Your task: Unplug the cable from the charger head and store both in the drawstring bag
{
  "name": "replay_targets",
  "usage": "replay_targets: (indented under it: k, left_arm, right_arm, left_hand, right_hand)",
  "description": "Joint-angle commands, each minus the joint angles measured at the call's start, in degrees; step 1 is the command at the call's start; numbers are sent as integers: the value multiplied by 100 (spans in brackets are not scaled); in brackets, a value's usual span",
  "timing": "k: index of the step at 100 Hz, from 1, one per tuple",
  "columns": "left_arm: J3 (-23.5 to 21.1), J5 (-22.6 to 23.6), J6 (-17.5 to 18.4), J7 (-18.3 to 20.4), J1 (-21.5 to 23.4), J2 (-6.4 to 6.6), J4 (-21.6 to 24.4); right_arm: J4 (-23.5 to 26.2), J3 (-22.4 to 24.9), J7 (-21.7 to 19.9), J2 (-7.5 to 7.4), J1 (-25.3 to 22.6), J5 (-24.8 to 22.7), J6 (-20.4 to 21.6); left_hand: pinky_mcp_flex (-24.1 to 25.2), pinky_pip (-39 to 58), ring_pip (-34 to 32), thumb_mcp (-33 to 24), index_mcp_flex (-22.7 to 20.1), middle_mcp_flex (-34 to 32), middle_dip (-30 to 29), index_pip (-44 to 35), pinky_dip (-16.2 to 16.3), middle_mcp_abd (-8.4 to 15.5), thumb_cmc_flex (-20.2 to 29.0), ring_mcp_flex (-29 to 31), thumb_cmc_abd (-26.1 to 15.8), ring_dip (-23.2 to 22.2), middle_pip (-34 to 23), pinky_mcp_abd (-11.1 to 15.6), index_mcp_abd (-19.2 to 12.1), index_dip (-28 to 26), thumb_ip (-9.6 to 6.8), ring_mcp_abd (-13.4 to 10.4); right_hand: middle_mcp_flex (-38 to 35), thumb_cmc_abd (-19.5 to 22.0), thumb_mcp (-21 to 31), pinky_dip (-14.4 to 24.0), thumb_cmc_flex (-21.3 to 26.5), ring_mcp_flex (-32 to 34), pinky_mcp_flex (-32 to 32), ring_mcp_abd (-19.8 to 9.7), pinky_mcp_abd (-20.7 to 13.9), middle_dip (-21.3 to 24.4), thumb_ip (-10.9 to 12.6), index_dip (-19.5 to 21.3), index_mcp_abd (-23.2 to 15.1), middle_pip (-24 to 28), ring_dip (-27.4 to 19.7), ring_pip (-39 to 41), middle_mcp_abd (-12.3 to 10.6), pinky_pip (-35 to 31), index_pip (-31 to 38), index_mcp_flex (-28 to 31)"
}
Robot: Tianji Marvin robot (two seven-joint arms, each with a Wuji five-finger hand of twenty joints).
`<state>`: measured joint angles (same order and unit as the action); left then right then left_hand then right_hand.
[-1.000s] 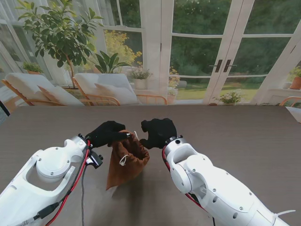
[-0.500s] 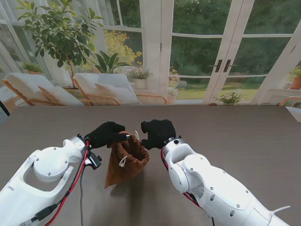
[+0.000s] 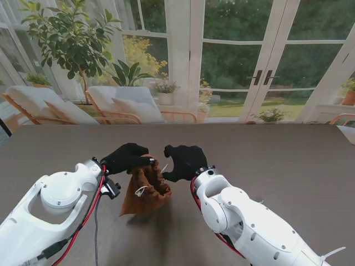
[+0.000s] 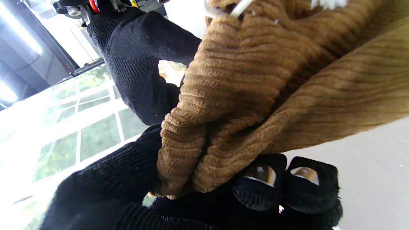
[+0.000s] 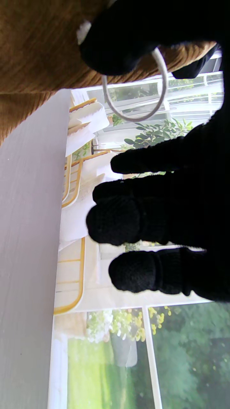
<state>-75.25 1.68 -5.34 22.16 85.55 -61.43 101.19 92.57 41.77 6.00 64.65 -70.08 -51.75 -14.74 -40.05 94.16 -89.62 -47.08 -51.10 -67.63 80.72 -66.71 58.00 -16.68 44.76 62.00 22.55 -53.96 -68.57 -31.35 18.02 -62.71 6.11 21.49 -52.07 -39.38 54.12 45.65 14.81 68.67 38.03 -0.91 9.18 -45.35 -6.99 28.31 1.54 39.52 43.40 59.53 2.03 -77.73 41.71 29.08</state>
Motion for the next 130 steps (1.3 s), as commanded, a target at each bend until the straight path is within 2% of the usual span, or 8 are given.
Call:
replay_targets:
  k: [1, 17, 39, 43, 50, 66, 91, 130]
  left_arm:
    - [-11, -19, -38, 119, 14, -9, 78]
    - [-12, -22, -99, 126, 20, -8, 97]
    - [-13, -25, -155, 126, 32, -9, 122]
    - [-13, -28, -159, 126, 34, -9, 124]
    - [-16, -26, -180, 136, 40, -6, 134]
    - [-21, -9, -215, 140, 55, -4, 154]
    - [-34, 14, -252, 141, 81, -1, 186]
    - [-30, 17, -285, 121, 94, -5, 197]
  right_arm:
    - [-20, -6, 62, 65, -63, 73, 71]
    - [-51, 61, 240, 88, -131, 173, 348]
    - [-136, 85, 343, 101, -136, 258, 614]
    - [-159, 77, 360, 107, -127, 279, 629]
    - [-212, 66, 417, 126, -115, 331, 677]
    - [-280, 96, 475, 149, -132, 491, 868]
    - [-318, 159, 467, 143, -162, 572, 1015]
    - [-470, 215, 827, 262, -288, 891, 1055]
  left_hand:
    - [107, 85, -420, 3, -134, 75, 99, -134, 142, 98, 325, 12, -170, -52, 13, 156, 279, -89, -133, -103]
    - [107, 84, -416, 29, -119, 83, 102, -127, 145, 102, 342, 7, -180, -53, 19, 156, 282, -81, -129, -103]
    - [107, 83, -408, 48, -107, 93, 105, -119, 147, 101, 360, -3, -182, -54, 27, 156, 283, -66, -123, -104]
    - [107, 83, -407, 50, -107, 93, 105, -119, 147, 101, 363, -3, -184, -54, 28, 156, 283, -64, -122, -104]
    - [110, 81, -402, 60, -96, 100, 105, -111, 147, 98, 364, -10, -190, -53, 33, 157, 285, -57, -118, -103]
    - [113, 78, -395, 75, -99, 100, 106, -102, 149, 97, 374, -13, -191, -55, 39, 157, 283, -38, -111, -98]
    - [113, 77, -394, 84, -101, 107, 105, -100, 152, 93, 389, -13, -194, -58, 49, 157, 281, -25, -108, -98]
    - [113, 76, -388, 92, -93, 106, 104, -90, 154, 89, 390, -16, -192, -59, 57, 157, 280, -11, -97, -95]
  right_hand:
    - [246, -331, 194, 42, -290, -22, 107, -7, 184, 63, -193, -119, 97, 42, -21, -10, 77, 89, -72, -336]
    - [140, -188, 258, 57, -55, 61, 132, -16, 199, 79, -157, -144, -510, 90, -16, 29, 98, 90, 24, -124]
    - [-282, 134, 639, 75, 297, 278, 223, 23, 241, 108, -54, -63, -1260, 114, -30, 65, -14, 53, 217, 1010]
    - [-381, 217, 719, 66, 397, 332, 246, 29, 231, 100, -452, -320, -1357, 102, -40, 65, -51, 34, 333, 1127]
    - [-569, 319, 737, 56, 603, 434, 299, 59, 234, 101, -830, -755, -1509, 109, -43, 89, -123, -6, 864, 1202]
    - [-863, 871, 587, 70, 894, 592, 336, 164, 298, 104, -970, -1116, -1746, 112, -44, 154, -115, -75, 1500, 1416]
    - [-1170, 1391, 389, 79, 1006, 675, 451, 214, 293, 104, -1020, -961, -1685, 123, 21, 387, -176, -172, 1729, 1543]
    - [-2240, 1469, 745, -25, 1145, 691, 1153, -51, 270, 71, -1061, -576, -396, 334, 246, 1447, -294, -499, 2553, 1655]
